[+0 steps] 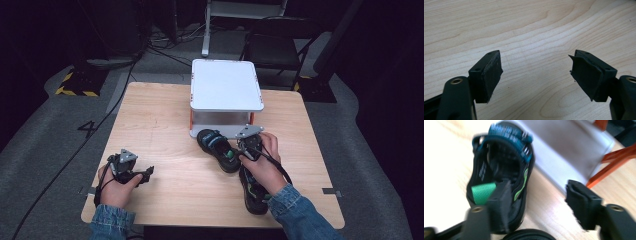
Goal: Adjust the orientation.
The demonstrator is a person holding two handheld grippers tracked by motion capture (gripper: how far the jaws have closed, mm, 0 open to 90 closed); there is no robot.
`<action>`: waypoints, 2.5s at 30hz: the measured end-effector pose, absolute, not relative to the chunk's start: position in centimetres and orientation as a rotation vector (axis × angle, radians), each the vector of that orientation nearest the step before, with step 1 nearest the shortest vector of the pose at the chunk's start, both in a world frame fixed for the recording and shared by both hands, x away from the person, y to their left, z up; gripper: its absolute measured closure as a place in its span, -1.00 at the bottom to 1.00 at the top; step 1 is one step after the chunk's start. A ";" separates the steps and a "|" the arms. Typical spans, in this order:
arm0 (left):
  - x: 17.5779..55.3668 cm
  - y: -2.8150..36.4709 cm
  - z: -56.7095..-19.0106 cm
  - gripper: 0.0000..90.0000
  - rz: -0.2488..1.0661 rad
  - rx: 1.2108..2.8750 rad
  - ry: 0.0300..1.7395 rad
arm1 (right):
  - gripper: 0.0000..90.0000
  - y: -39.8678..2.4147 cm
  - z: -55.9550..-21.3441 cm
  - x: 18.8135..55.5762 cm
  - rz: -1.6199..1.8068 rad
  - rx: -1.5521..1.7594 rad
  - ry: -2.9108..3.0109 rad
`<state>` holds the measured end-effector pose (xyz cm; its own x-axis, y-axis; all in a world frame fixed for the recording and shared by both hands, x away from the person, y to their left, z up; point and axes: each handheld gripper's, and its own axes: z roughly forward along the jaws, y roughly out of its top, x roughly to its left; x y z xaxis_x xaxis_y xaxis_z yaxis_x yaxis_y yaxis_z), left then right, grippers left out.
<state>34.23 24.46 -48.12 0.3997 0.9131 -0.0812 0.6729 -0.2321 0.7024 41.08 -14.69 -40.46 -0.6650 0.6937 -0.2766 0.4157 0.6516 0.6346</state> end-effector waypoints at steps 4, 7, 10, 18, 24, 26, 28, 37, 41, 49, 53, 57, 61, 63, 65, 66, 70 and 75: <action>34.1 24.5 -48.2 -0.45 0.462 1.997 1.348 | -0.50 -14.9 -39.4 40.0 0.854 0.887 2.326; 34.0 24.5 -48.3 -0.45 0.454 1.998 1.351 | -0.61 -14.3 -39.6 39.5 0.930 0.863 2.436; 33.9 24.4 -48.4 -0.45 0.459 1.999 1.352 | -0.57 -13.5 -40.7 39.6 0.907 0.845 2.542; 33.9 24.6 -48.7 -0.45 0.444 2.002 1.365 | -0.28 -12.8 -43.5 41.4 0.818 0.916 2.633; 33.9 24.4 -48.8 -0.45 0.447 2.014 1.355 | 0.36 -13.4 -42.7 42.0 0.815 0.950 2.637; 34.0 24.4 -48.8 -0.45 0.442 2.017 1.351 | 0.42 -13.4 -42.7 42.0 0.819 0.949 2.645; 34.0 24.3 -48.8 -0.45 0.445 2.016 1.355 | 0.51 -13.2 -42.6 42.0 0.831 0.958 2.640; 34.2 24.3 -48.7 -0.45 0.444 2.011 1.349 | 0.60 -13.6 -40.4 41.1 1.066 0.990 2.551; 34.5 23.9 -48.7 -0.45 0.434 2.013 1.341 | 0.60 -14.9 -38.9 39.9 1.188 0.993 2.466; 35.4 22.9 -48.6 -0.45 0.440 2.025 1.313 | 0.60 -19.6 -36.3 36.8 1.326 1.017 2.316; 35.8 22.3 -48.6 -0.45 0.429 2.030 1.300 | 0.60 -22.6 -35.3 35.1 1.373 1.062 2.231; 36.2 21.8 -48.3 -0.46 0.421 2.034 1.276 | 0.60 -24.5 -34.0 34.3 1.335 1.082 2.167; 36.5 21.6 -48.4 -0.46 0.418 2.032 1.272 | 0.60 -27.0 -34.4 34.0 1.282 1.151 2.119; 36.7 21.5 -48.5 -0.46 0.414 2.035 1.264 | 0.60 -27.9 -34.6 34.0 1.248 1.185 2.093; 36.7 21.4 -48.5 -0.46 0.407 2.036 1.262 | 0.60 -28.7 -34.7 34.0 1.212 1.204 2.067; 36.8 21.4 -48.5 -0.46 0.410 2.038 1.258 | 0.60 -29.0 -34.7 33.9 1.196 1.215 2.055; 36.7 21.5 -48.5 -0.46 0.412 2.031 1.264 | 0.60 -30.0 -35.1 34.0 1.141 1.257 2.040; 36.7 21.5 -48.5 -0.46 0.413 2.036 1.264 | 0.59 -30.6 -36.6 34.2 1.041 1.318 2.067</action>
